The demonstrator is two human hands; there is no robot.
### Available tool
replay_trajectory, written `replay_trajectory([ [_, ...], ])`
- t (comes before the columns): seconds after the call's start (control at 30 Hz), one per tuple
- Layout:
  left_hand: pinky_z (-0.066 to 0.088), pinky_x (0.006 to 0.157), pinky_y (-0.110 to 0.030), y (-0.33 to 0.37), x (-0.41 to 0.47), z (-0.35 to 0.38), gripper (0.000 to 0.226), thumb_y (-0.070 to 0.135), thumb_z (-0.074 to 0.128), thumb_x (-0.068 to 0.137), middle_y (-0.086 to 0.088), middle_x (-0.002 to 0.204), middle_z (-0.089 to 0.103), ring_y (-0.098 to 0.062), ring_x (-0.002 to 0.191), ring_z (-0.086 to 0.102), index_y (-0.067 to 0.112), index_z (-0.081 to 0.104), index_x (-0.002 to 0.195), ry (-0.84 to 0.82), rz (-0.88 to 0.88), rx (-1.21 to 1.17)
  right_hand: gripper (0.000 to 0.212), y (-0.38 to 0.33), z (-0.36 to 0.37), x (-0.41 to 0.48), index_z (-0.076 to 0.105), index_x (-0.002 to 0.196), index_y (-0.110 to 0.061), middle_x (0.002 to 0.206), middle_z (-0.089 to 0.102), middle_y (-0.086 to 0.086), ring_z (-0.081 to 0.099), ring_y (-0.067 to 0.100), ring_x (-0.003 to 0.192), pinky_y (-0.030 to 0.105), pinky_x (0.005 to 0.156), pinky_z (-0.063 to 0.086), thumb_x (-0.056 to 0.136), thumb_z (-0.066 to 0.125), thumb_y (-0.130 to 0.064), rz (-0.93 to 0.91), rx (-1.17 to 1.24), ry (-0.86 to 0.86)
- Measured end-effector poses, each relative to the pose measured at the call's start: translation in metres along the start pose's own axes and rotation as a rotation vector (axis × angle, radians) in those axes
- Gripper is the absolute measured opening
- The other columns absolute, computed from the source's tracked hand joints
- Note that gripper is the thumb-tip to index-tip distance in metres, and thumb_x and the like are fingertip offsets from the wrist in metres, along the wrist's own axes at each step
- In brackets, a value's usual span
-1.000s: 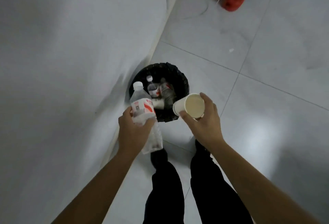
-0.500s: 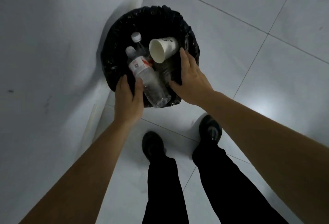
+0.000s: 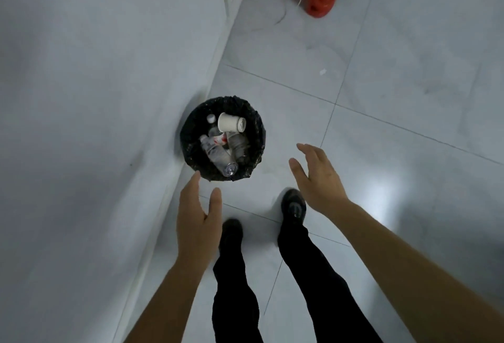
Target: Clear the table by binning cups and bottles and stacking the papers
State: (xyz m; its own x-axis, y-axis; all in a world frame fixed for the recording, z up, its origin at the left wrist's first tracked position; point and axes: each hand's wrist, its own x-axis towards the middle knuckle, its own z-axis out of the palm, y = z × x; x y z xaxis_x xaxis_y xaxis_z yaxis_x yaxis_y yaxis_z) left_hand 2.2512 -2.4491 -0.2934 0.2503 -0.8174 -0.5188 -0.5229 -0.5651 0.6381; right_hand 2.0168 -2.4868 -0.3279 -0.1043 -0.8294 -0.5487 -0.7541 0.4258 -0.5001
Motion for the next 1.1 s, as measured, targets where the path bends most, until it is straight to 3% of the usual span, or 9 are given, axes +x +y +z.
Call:
replay_trajectory([
  [0.13,0.031,0.116,-0.037,0.074,-0.086,-0.068,0.058,0.032,0.055,0.098,0.005,0.153,0.04,-0.009,0.14,0.037,0.024,0.032,0.151,-0.054,0.049,-0.069,0.053,-0.037,-0.093,-0.102,0.037,0.148,-0.021,0.15,0.04,0.0,0.045,0.021,0.134,0.035,0.104,0.04,0.101,0.044,-0.045,-0.014,0.083,0.146],
  [0.3,0.036,0.109,-0.028,0.162,-0.186,-0.158,0.059,0.032,0.061,0.095,0.013,0.145,0.047,0.001,0.132,0.044,0.029,0.036,0.148,-0.069,0.304,-0.145,0.057,-0.08,-0.191,-0.251,0.034,0.151,-0.025,0.149,0.041,-0.005,0.045,0.013,0.133,0.032,0.105,0.042,0.099,0.051,-0.042,-0.014,0.27,0.376],
  [0.5,0.038,0.107,-0.03,0.21,-0.278,-0.211,0.068,0.038,0.06,0.084,0.016,0.137,0.055,0.0,0.128,0.049,0.026,0.039,0.147,-0.156,0.551,-0.276,0.056,-0.095,-0.227,-0.414,0.036,0.149,-0.028,0.14,0.052,-0.014,0.048,-0.002,0.129,0.022,0.101,0.043,0.097,0.053,-0.042,-0.015,0.573,0.698],
  [0.67,0.044,0.105,-0.034,0.233,-0.306,-0.18,0.058,0.03,0.068,0.088,0.013,0.134,0.059,0.0,0.125,0.052,0.032,0.043,0.141,-0.323,0.637,-0.292,0.052,-0.069,-0.212,-0.492,0.044,0.144,-0.031,0.131,0.06,-0.017,0.054,0.002,0.126,0.03,0.1,0.047,0.095,0.055,-0.044,0.104,0.793,0.932],
  [0.9,0.042,0.101,-0.03,0.329,-0.349,-0.074,0.061,0.034,0.066,0.086,0.011,0.134,0.057,-0.002,0.123,0.054,0.03,0.041,0.142,-0.529,0.885,-0.202,0.053,0.013,-0.263,-0.545,0.045,0.143,-0.027,0.132,0.058,-0.018,0.053,-0.002,0.124,0.026,0.098,0.046,0.094,0.054,-0.045,0.201,0.754,1.237],
  [1.1,0.044,0.103,-0.04,0.399,-0.403,0.036,0.066,0.032,0.062,0.08,0.006,0.135,0.058,-0.008,0.124,0.055,0.028,0.042,0.143,-0.657,1.004,-0.157,0.051,0.11,-0.301,-0.565,0.04,0.138,-0.042,0.129,0.046,-0.031,0.049,-0.005,0.123,0.029,0.097,0.05,0.09,0.051,-0.054,0.314,0.739,1.316],
])
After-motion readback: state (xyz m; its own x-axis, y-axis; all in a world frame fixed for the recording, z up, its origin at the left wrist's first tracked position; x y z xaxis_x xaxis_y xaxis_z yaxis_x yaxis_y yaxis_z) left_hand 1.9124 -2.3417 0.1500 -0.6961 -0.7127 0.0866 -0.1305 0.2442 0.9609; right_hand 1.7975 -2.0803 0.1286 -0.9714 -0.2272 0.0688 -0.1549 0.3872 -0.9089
